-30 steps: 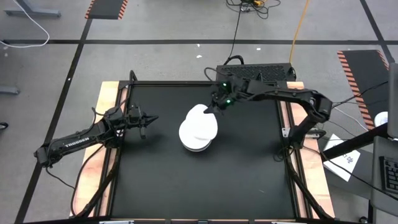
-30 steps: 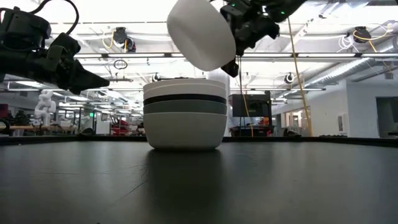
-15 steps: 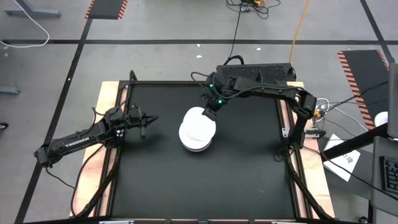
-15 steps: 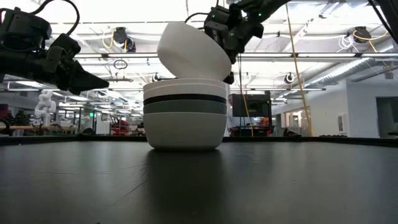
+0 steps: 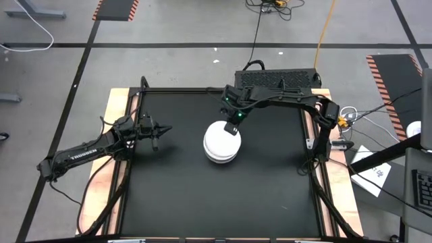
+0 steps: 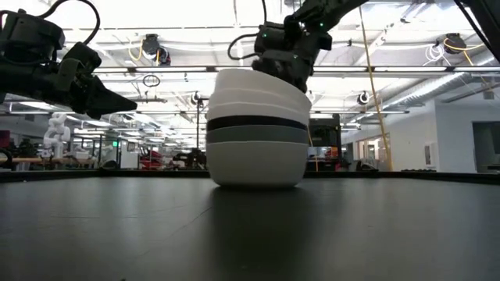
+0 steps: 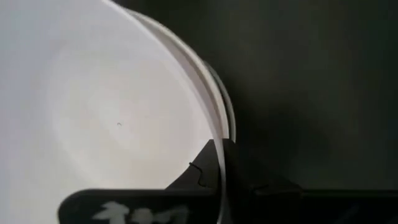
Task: Nest bowls inside each other
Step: Stack the white bowl on top of the stacked white bowl
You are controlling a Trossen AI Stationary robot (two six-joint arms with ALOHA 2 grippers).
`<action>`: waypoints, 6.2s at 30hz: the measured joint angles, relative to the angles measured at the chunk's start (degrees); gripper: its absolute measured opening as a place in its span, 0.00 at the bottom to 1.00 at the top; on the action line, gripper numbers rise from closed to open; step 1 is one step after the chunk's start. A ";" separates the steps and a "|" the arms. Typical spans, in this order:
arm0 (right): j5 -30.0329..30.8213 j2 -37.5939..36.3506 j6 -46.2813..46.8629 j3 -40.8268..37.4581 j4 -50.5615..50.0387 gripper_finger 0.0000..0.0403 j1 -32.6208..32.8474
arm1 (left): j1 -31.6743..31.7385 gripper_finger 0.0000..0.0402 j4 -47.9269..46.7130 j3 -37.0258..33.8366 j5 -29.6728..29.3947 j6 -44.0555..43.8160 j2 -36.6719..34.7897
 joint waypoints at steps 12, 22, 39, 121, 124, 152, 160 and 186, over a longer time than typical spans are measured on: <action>6.51 0.00 -0.19 5.75 -13.49 0.00 0.83 | 0.00 0.01 0.00 0.00 0.00 0.00 -0.01; 4.47 0.01 -0.17 7.49 -17.86 0.00 0.88 | -0.02 0.01 -0.04 0.00 0.00 0.00 0.01; 1.36 2.11 0.21 7.49 -13.78 0.00 2.65 | -0.02 0.01 -0.47 0.00 0.00 -0.31 0.01; 19.64 0.66 8.56 1.67 13.66 0.51 21.92 | -0.02 0.01 -1.75 0.00 0.02 -0.02 -0.01; 19.60 0.66 8.91 0.90 13.51 0.51 21.95 | -0.02 0.01 -1.75 0.00 0.02 -0.02 -0.01; 19.57 0.69 12.88 -2.02 15.61 0.51 24.11 | -0.02 0.01 -1.75 0.00 0.04 -0.42 0.00; 19.54 0.69 15.55 -5.72 18.26 0.51 24.11 | -0.02 0.01 -1.75 0.00 0.04 -0.46 -0.01; 20.87 -10.13 4.31 -6.13 28.50 0.51 26.79 | -0.02 0.01 -1.73 0.00 0.04 -1.33 -0.01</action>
